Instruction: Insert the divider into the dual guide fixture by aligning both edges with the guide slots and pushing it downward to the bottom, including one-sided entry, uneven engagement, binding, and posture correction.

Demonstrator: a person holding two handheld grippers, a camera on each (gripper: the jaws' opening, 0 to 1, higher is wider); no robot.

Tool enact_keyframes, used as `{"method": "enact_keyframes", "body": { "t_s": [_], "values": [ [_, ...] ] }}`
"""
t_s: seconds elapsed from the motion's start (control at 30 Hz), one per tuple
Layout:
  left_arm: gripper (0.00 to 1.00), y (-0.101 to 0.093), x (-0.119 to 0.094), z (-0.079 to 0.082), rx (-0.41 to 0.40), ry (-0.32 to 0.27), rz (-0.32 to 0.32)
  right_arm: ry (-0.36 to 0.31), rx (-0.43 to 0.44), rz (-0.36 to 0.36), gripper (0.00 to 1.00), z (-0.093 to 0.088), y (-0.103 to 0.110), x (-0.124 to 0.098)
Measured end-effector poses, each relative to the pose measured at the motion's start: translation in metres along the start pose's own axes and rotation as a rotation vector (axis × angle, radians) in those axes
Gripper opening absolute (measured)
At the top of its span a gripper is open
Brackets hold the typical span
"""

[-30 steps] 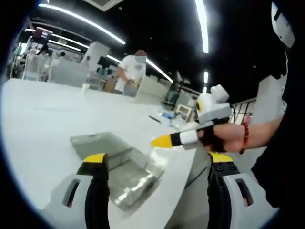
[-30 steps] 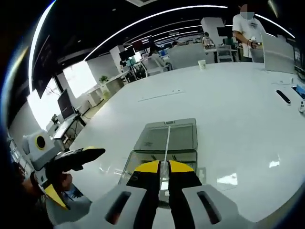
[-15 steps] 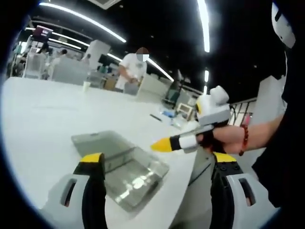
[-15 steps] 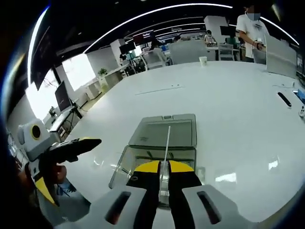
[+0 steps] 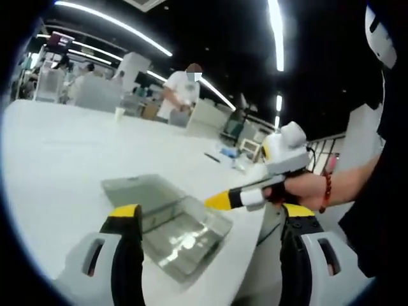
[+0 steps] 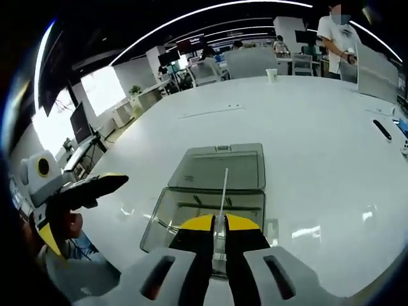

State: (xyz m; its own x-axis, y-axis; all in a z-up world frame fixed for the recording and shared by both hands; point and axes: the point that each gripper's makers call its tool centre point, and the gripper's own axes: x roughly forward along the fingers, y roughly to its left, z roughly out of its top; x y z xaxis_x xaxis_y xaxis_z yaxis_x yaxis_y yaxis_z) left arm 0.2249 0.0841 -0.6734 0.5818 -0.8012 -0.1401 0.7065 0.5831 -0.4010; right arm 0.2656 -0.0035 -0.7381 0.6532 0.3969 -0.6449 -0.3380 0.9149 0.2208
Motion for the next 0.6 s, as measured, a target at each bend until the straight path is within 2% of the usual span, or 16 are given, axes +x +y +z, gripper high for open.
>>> {"method": "enact_keyframes", "body": {
  "t_s": [0.6],
  "values": [
    [0.86,0.005,-0.002,-0.002,-0.01,0.011,0.013,0.048,-0.032,-0.022,0.0,-0.01,-0.003,0.011]
  ]
}}
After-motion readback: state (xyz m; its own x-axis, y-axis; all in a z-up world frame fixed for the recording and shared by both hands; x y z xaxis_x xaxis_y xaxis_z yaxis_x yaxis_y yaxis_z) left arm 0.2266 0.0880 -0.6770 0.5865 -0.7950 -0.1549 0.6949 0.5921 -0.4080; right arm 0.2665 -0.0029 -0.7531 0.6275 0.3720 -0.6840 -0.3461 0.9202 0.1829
